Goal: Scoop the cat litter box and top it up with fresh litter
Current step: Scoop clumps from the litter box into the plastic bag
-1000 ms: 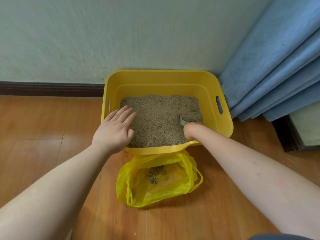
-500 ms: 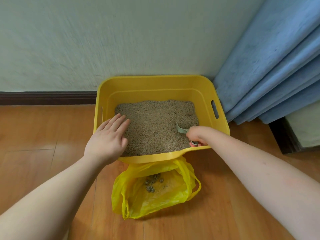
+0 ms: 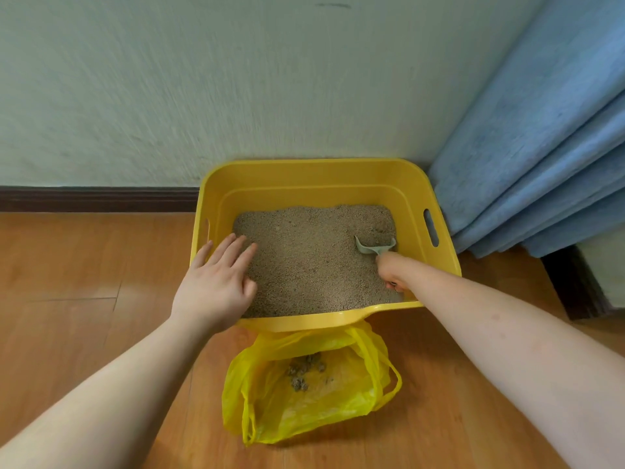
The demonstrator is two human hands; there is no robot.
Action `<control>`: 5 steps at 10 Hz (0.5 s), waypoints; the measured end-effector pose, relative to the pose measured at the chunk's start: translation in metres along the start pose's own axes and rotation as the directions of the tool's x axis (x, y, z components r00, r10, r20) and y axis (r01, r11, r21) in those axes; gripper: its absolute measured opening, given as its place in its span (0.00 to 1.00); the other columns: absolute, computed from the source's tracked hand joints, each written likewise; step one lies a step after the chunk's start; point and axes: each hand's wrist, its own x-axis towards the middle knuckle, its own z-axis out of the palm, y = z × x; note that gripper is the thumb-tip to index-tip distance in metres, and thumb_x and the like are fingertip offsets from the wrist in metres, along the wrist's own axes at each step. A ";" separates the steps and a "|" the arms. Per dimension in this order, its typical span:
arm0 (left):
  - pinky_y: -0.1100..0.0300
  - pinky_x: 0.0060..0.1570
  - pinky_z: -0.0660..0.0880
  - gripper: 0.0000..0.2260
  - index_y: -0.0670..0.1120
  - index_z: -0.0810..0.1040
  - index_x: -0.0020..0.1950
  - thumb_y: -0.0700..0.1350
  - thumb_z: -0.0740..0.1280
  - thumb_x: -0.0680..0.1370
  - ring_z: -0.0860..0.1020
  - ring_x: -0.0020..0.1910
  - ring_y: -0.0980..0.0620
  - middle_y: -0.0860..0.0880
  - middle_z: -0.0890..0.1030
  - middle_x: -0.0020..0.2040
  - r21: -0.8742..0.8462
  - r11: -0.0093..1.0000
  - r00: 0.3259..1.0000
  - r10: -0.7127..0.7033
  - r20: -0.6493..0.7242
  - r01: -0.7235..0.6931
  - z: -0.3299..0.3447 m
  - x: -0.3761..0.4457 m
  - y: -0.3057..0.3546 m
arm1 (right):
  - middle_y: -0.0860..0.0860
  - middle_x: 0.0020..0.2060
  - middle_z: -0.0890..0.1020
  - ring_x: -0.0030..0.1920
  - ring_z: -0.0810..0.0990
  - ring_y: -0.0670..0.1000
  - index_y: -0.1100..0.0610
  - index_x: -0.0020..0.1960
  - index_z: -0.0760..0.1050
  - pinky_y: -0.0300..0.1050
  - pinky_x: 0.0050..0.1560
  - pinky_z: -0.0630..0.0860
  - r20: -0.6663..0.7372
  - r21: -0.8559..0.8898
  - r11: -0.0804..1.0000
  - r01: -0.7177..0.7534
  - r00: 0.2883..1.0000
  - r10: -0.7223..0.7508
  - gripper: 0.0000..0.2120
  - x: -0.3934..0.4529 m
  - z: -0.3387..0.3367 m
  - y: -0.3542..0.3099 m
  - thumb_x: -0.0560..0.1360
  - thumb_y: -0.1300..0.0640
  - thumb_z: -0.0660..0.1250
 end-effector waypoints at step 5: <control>0.48 0.76 0.52 0.29 0.50 0.64 0.76 0.54 0.47 0.76 0.56 0.78 0.51 0.49 0.64 0.77 -0.010 1.000 1.000 0.003 0.016 -0.003 -0.002 0.001 0.001 | 0.59 0.65 0.74 0.62 0.76 0.57 0.66 0.72 0.61 0.45 0.55 0.73 -0.186 -0.242 0.947 0.211 0.948 -0.259 0.23 0.000 0.004 -0.010 0.79 0.63 0.61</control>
